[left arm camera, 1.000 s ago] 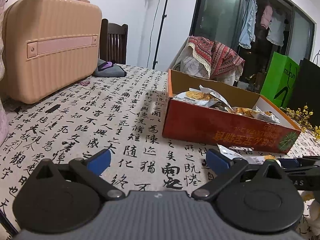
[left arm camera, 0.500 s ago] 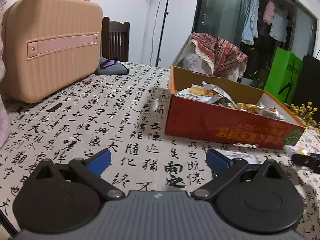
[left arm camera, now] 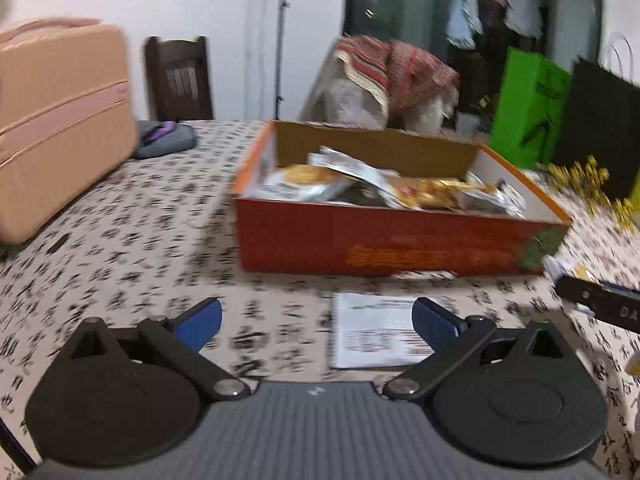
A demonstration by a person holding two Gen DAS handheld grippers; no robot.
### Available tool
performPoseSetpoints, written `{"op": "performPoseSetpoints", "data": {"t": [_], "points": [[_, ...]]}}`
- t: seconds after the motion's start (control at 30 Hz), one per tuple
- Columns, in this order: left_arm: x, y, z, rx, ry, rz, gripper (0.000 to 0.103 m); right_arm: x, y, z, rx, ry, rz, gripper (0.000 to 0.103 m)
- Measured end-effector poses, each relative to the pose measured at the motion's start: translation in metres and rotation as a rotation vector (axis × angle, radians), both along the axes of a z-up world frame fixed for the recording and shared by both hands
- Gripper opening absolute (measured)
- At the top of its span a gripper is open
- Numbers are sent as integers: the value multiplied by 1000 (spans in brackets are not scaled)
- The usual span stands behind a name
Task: Organize snacks
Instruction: 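Grasp the plain white packet with the left gripper while the right holds its packet, then carry both packets over the cardboard box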
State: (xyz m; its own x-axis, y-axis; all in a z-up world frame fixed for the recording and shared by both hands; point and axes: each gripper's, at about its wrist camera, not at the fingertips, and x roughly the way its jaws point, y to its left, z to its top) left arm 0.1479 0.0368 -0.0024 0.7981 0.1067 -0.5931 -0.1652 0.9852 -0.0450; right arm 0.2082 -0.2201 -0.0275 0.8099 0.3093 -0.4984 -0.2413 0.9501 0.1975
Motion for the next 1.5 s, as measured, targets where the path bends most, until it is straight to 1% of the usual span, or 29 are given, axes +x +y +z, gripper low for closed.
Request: {"op": "performPoseSetpoints", "data": {"t": [0.1, 0.17, 0.33, 0.43, 0.5, 0.6, 0.87, 0.97, 1.0, 1.03, 1.17, 1.2, 1.23, 1.33, 1.5], "points": [[15, -19, -2, 24, 31, -46, 103, 0, -3, 0, 16, 5, -8, 61], [26, -28, -7, 35, 57, -60, 103, 0, -4, 0, 22, 9, -10, 61], [46, -46, -18, 77, 103, -78, 103, 0, -4, 0, 26, 14, -2, 61], [55, -52, -28, 103, 147, -59, 103, 0, -4, 0, 32, 17, 0, 61], [58, -51, -37, 85, 165, -48, 103, 0, -5, 0, 38, 18, 3, 61], [58, -44, -40, 37, 158, -42, 103, 0, -5, 0, 41, 18, 11, 61], [54, -40, -41, 30, 145, -37, 102, 0, -4, -1, 37, 25, 10, 62], [49, -40, -39, 32, 133, -33, 96, 1, -4, -1, 35, 30, 10, 62], [48, -39, -38, 31, 128, -31, 91, 2, -3, -2, 33, 33, 11, 62], [46, -38, -37, 29, 122, -32, 82, 2, -3, -2, 30, 34, 12, 62], [39, -34, -34, 6, 99, -56, 73, 2, -3, -3, 24, 37, 11, 62], [36, -34, -33, 0, 89, -63, 69, 3, -3, -3, 23, 38, 10, 62], [35, -34, -32, -4, 82, -68, 67, 3, -3, -3, 23, 38, 9, 62], [31, -33, -31, -12, 73, -70, 67, 3, -2, -3, 21, 39, 9, 62], [28, -29, -30, -24, 63, -66, 67, 0, 0, -1, 18, 16, 17, 62]]}}
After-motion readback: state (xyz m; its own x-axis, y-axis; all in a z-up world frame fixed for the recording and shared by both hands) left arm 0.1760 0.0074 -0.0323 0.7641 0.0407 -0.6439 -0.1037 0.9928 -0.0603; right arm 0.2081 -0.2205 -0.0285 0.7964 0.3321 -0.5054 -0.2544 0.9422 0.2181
